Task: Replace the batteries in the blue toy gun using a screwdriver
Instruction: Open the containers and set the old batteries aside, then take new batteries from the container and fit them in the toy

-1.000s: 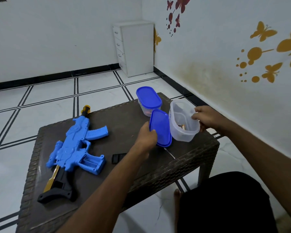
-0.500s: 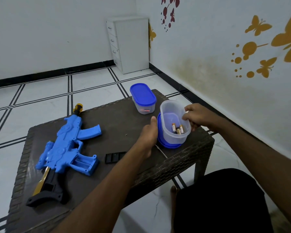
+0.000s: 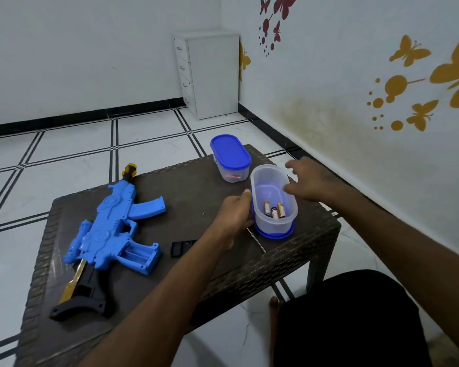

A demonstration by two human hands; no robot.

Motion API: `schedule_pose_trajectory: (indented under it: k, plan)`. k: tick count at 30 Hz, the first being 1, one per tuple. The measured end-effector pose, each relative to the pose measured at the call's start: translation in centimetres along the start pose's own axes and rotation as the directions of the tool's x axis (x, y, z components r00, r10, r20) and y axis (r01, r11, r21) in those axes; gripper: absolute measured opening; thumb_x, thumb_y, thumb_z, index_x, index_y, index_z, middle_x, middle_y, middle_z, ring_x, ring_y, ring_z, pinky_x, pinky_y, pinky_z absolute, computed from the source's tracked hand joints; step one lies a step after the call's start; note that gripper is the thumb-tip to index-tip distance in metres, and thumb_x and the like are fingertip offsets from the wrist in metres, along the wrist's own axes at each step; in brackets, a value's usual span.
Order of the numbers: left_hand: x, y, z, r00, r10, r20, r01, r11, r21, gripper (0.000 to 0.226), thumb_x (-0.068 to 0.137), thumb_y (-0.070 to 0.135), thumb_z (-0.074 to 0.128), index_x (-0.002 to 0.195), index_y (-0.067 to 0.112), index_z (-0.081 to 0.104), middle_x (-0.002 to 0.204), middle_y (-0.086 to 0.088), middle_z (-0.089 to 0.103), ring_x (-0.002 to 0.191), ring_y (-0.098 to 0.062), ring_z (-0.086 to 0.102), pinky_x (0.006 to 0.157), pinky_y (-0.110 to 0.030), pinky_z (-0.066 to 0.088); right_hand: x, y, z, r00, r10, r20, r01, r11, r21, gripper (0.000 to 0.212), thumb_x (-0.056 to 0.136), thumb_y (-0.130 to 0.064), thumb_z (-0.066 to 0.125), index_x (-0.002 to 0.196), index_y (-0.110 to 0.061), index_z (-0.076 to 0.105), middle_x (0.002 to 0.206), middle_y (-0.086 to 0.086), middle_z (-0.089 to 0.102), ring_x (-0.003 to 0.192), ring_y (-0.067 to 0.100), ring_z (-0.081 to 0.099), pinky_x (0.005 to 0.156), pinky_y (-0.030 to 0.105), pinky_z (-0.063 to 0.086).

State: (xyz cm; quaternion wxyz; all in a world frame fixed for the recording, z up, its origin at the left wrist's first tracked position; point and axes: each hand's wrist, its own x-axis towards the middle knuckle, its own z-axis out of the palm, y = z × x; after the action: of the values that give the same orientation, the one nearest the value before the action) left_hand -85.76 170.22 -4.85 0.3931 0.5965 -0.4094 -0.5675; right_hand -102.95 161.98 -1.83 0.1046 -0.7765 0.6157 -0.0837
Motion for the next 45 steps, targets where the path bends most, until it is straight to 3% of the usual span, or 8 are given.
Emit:
schedule_pose_trajectory:
  k: [2,7,12,22,29,38,42,45]
  plan:
    - [-0.3,-0.1,-0.2,1.0,0.013,-0.016,-0.012,0.999,0.035,0.029,0.103,0.029,0.043,0.094,0.014,0.066,0.102,-0.009,0.068,0.096,-0.022,0.064,0.088,-0.035,0.054,0.1,-1.7,-0.5,0.993,-0.087,-0.077,0.086,0.996,-0.013,0.036,0.085,-0.017,0.07,0.12,-0.013,0.063,0.118,0.009,0.062,0.098,0.023,0.062,0.084,0.038,0.055]
    - [-0.9,-0.6,-0.5,0.999,0.039,-0.018,-0.038,0.997,0.069,0.01,0.096,0.013,0.058,0.098,0.012,0.068,0.102,-0.012,0.069,0.09,-0.019,0.064,0.086,-0.036,0.058,-0.3,-5.6,0.5,0.962,-0.039,0.271,0.098,0.973,-0.208,0.039,0.084,-0.027,0.076,0.115,-0.01,0.06,0.108,0.007,0.064,0.095,0.018,0.063,0.08,0.03,0.053]
    - [-1.3,-1.0,-0.8,0.999,0.05,0.001,-0.05,0.998,0.046,0.02,0.092,0.001,0.06,0.111,0.001,0.067,0.098,-0.01,0.068,0.089,-0.019,0.063,0.087,-0.034,0.055,0.0,-6.5,1.8,0.93,0.056,0.363,-0.001,0.989,-0.15,0.041,0.087,-0.019,0.073,0.124,-0.011,0.057,0.106,0.009,0.063,0.088,0.02,0.07,0.075,0.029,0.059]
    - [-0.8,-1.6,-1.2,0.999,0.032,0.024,-0.032,0.999,0.025,0.021,0.092,-0.001,0.059,0.109,0.007,0.068,0.107,-0.009,0.07,0.101,-0.022,0.067,0.086,-0.031,0.057,0.8,-6.7,1.6,0.871,0.168,0.461,-0.073,0.974,-0.216,0.035,0.083,-0.012,0.076,0.116,-0.007,0.066,0.11,0.013,0.071,0.097,0.023,0.072,0.089,0.037,0.058]
    - [-1.0,-2.0,-2.0,1.0,0.015,0.01,-0.015,0.999,0.043,0.018,0.094,0.002,0.057,0.105,0.011,0.069,0.107,-0.011,0.07,0.101,-0.022,0.067,0.086,-0.031,0.057,0.1,-7.4,2.1,0.914,0.162,0.373,-0.075,0.969,-0.236,0.034,0.089,-0.016,0.069,0.118,-0.005,0.058,0.081,0.008,0.06,0.083,0.021,0.066,0.078,0.031,0.056]
    - [-1.4,-1.8,-3.6,0.986,0.122,-0.115,-0.115,0.991,0.062,0.021,0.097,0.007,0.054,0.113,0.005,0.067,0.105,-0.01,0.069,0.098,-0.02,0.068,0.084,-0.028,0.058,-0.2,-6.9,1.5,0.945,0.112,0.306,-0.036,0.969,-0.244,0.032,0.087,-0.015,0.071,0.115,-0.004,0.062,0.112,0.012,0.066,0.102,0.025,0.066,0.092,0.036,0.055]
    - [-1.8,-1.6,-4.8,0.974,0.178,-0.139,-0.162,0.98,0.118,0.022,0.098,0.008,0.053,0.114,0.006,0.067,0.109,-0.009,0.069,0.099,-0.018,0.068,0.082,-0.025,0.058,0.3,-5.7,1.8,0.998,-0.012,0.064,0.026,0.974,-0.223,0.024,0.089,-0.021,0.067,0.11,-0.01,0.063,0.112,0.009,0.065,0.101,0.027,0.062,0.088,0.038,0.053]
    - [-1.9,-1.6,-7.1,0.944,0.274,-0.184,-0.222,0.939,0.263,0.02,0.096,0.013,0.057,0.112,0.013,0.07,0.105,-0.002,0.072,0.096,-0.012,0.068,0.089,-0.034,0.057,0.5,-5.8,1.5,0.991,-0.062,-0.117,0.046,0.99,-0.132,0.024,0.089,-0.022,0.07,0.111,-0.017,0.065,0.107,0.005,0.068,0.093,0.021,0.063,0.08,0.031,0.053]
